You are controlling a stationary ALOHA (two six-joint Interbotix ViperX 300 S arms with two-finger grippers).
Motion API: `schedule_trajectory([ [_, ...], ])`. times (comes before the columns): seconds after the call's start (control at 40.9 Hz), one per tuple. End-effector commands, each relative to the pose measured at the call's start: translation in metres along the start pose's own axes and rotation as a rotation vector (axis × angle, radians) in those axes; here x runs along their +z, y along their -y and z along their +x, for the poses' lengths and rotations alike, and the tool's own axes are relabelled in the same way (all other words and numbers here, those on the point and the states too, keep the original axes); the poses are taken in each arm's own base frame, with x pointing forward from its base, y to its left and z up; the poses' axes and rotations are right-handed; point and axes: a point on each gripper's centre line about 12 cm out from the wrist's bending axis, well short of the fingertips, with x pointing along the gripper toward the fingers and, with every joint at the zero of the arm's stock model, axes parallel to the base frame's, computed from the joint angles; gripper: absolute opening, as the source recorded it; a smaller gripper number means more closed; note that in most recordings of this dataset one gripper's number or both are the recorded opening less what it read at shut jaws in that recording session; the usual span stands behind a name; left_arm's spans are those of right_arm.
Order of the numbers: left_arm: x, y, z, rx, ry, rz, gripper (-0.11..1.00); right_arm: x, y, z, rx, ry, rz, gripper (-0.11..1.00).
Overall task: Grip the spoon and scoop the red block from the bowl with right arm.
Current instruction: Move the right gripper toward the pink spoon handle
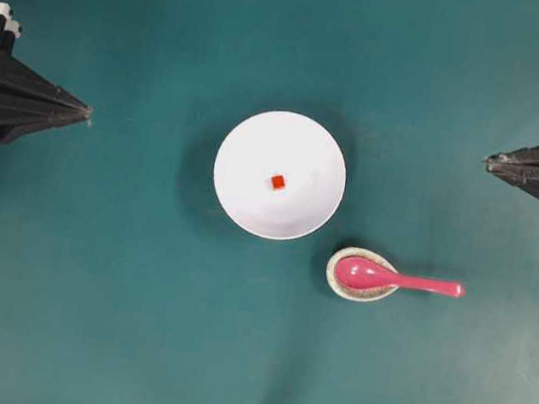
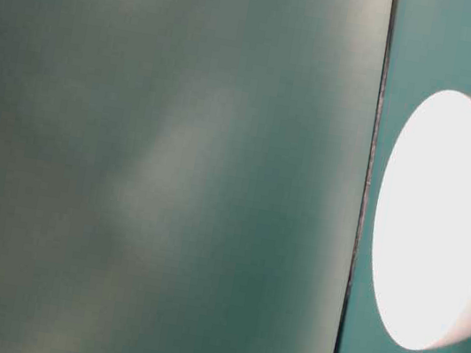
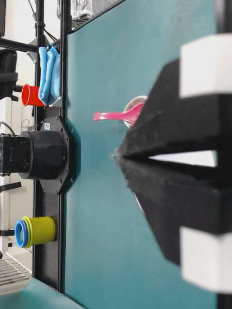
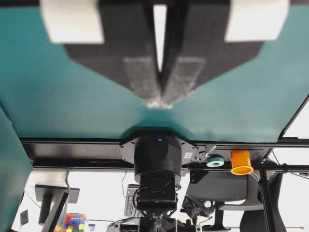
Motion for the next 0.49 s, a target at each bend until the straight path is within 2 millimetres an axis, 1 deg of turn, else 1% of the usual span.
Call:
schedule_trajectory([
  [0.0,0.0046,0.0006,0.0029,-0.005,-0.034,0.038,0.00,0.0054,-0.0027,0.0032,0.013,0.009,0.009,0.00],
  [0.024,0.0022,0.0001,0.0027,-0.003,-0.075,0.033,0.00,0.0020,-0.0030,0.0052,0.014,-0.022,0.015,0.00],
  [0.171,0.0027,0.0004,0.0032,-0.004,-0.094,0.027,0.00,-0.0028,-0.0031,0.0085,0.014,-0.057,0.027,0.00],
  [0.342,0.0024,0.0003,0.0035,-0.004,-0.095,0.020,0.00,-0.0025,-0.0030,0.0087,0.013,-0.049,0.034,0.00],
  [0.464,0.0029,0.0003,0.0033,-0.004,-0.092,0.018,0.00,0.0013,-0.0026,0.0085,0.008,-0.023,0.057,0.00],
])
